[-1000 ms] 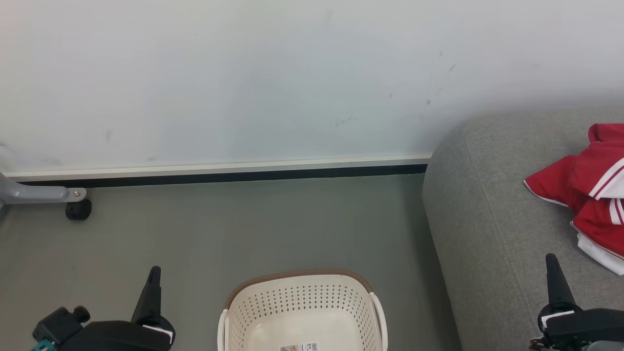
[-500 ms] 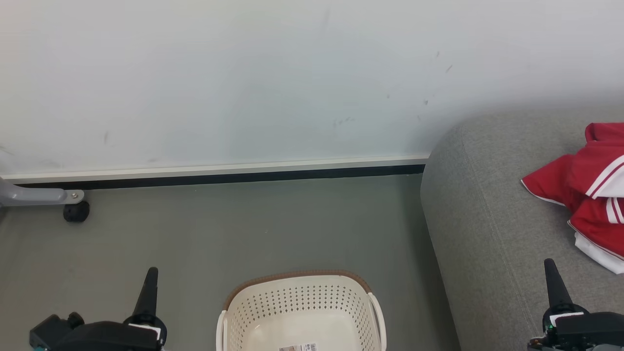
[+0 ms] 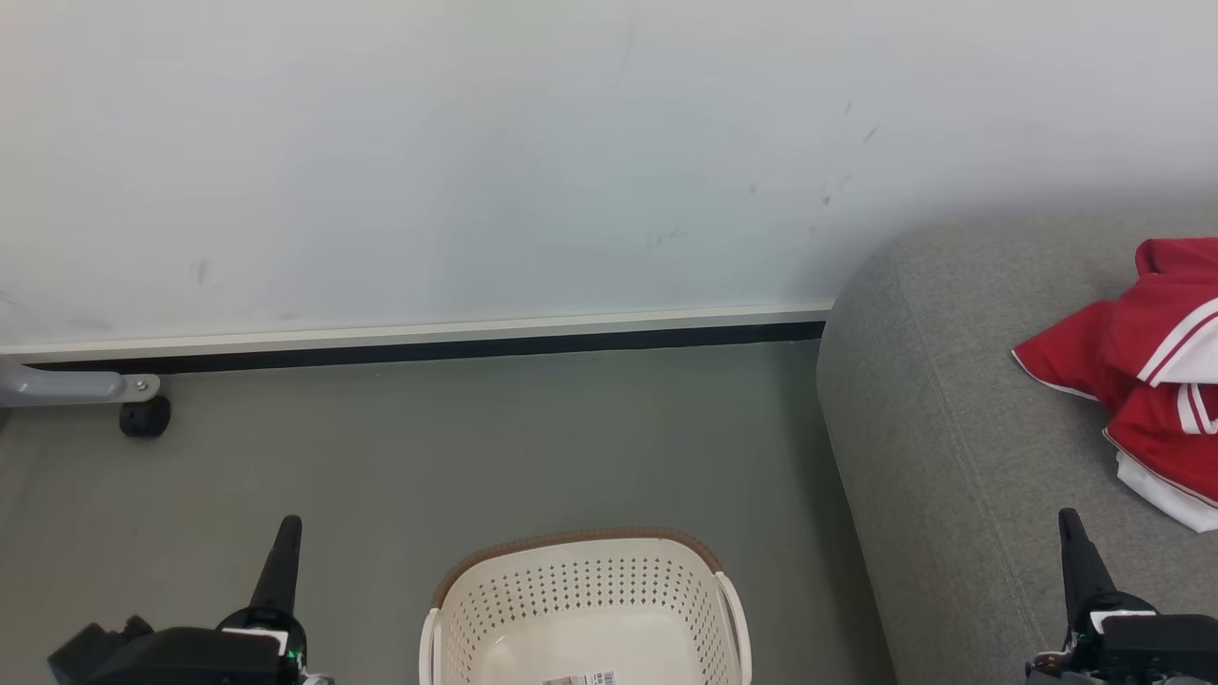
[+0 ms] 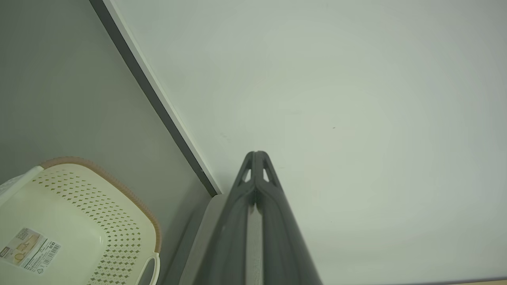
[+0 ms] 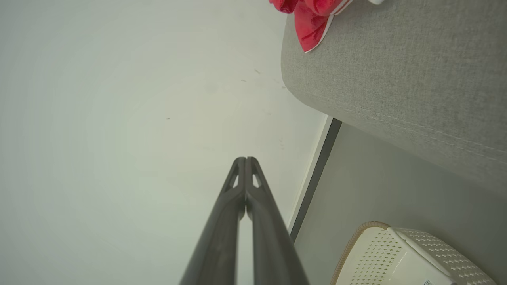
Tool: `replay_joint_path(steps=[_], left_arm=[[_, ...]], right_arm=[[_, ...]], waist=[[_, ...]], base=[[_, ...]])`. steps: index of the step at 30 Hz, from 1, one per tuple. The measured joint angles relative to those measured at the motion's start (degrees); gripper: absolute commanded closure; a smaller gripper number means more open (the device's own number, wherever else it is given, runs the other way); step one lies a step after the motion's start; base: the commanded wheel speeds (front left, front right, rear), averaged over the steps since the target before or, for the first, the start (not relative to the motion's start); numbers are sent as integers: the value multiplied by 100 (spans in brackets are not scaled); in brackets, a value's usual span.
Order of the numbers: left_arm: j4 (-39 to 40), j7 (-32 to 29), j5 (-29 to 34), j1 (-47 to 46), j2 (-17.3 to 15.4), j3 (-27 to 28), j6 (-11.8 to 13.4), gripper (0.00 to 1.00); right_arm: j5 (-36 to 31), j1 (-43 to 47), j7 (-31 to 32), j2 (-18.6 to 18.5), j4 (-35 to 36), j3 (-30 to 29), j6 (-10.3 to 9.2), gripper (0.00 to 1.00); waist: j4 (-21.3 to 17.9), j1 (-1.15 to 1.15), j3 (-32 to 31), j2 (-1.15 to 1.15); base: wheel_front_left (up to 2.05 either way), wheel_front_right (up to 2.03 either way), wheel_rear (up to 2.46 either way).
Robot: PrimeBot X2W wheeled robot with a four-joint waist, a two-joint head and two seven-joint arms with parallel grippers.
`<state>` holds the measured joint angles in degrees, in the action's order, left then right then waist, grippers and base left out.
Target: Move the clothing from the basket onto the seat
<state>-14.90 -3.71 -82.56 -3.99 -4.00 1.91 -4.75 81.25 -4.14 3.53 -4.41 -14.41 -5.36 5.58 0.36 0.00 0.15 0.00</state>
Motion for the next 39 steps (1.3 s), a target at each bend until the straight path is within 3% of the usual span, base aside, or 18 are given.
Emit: replay_joint_path(steps=[15, 39], left_arm=[[-92, -271, -827, -34, 144, 323, -188, 100], [-98, -277, -916, -44, 154, 332, -189, 100]], right_arm=[[1003, -65, 287, 181, -169, -218, 121, 100], [1018, -101, 296, 189, -177, -226, 131, 100]], waist=[[-36, 0, -11, 0], [-36, 0, -11, 0]], base=[[0, 0, 0], [0, 0, 0]])
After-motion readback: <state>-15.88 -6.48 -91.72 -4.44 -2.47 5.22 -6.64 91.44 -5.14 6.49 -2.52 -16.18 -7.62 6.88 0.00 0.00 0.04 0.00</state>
